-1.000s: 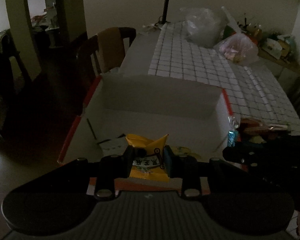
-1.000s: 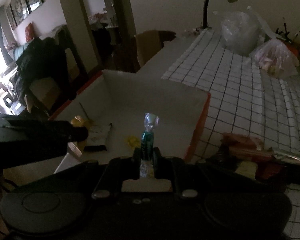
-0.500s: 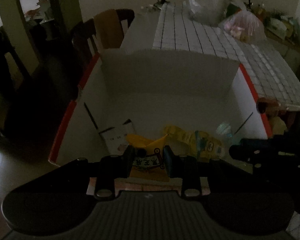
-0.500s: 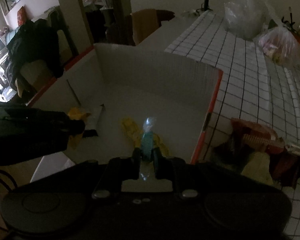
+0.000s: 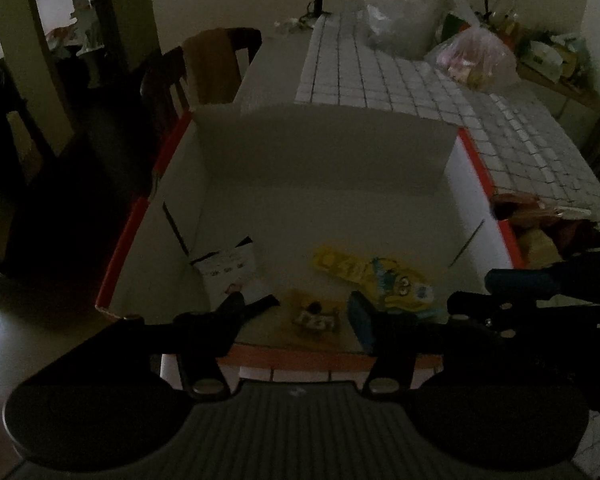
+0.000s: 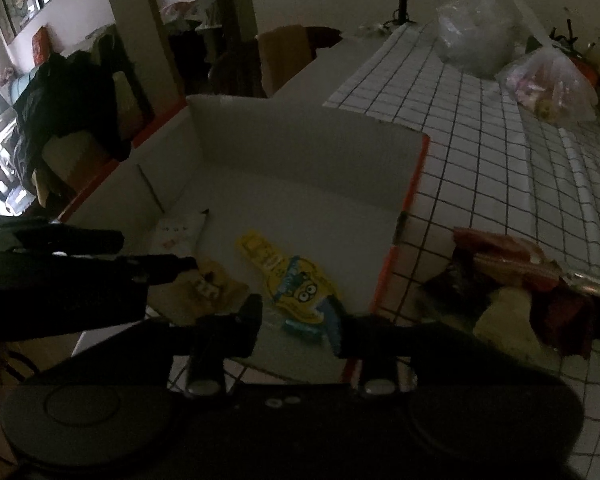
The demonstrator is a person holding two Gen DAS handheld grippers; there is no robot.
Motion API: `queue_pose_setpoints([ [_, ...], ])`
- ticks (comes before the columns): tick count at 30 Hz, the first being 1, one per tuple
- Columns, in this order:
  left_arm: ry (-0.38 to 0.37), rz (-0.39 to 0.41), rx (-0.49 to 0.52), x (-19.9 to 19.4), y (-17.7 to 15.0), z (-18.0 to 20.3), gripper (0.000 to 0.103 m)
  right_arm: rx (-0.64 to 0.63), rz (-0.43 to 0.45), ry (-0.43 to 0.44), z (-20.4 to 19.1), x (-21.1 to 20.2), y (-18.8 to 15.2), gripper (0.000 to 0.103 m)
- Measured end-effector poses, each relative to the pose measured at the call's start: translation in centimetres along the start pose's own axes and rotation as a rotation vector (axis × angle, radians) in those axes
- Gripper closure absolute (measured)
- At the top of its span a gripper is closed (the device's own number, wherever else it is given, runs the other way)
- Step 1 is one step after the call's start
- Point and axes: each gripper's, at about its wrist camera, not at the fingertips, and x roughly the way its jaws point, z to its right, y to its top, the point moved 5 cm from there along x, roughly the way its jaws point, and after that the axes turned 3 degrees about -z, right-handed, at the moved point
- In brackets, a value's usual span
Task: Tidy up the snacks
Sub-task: 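Open the left tool over the box while the right tool releases the teal candy, then move both tools back to the remaining snack pile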
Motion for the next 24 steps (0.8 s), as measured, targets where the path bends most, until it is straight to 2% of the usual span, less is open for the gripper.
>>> queue_pose_setpoints([
  [4, -0.007, 0.021, -0.002, -1.1, 0.0, 0.5, 0.037, 0.006, 0.022, 0.007, 0.2, -1.0, -0.2, 0.057],
  [7, -0.006, 0.037, 0.002, -2.0, 0.0, 0.9, 0.036, 0.010, 0.038, 0.028, 0.2, -2.0, -0.3, 0.049],
  [9, 0.001, 0.044, 0.003, -2.5, 0.0, 1.0, 0.035, 0.016, 0.054, 0.035, 0.3, -2.7, -0.4, 0.040],
  [11, 0.001, 0.053, -0.002, -3.0, -0.1, 1.0, 0.030, 0.026, 0.073, 0.043, 0.5, -3.6, -0.4, 0.028],
  [13, -0.001, 0.062, -0.007, -3.5, -0.1, 1.0, 0.027, 0.027, 0.092, 0.055, 0.6, -4.3, -0.5, 0.023],
  [18, -0.005, 0.089, 0.002, -4.8, 0.0, 1.9, 0.026, 0.036, 0.125, 0.070, 1.1, -5.8, -0.6, 0.018],
  [24, -0.020, 0.117, 0.017, -5.9, 0.3, 3.6, 0.020, 0.055, 0.158, 0.078, 2.5, -7.7, -1.0, 0.013],
])
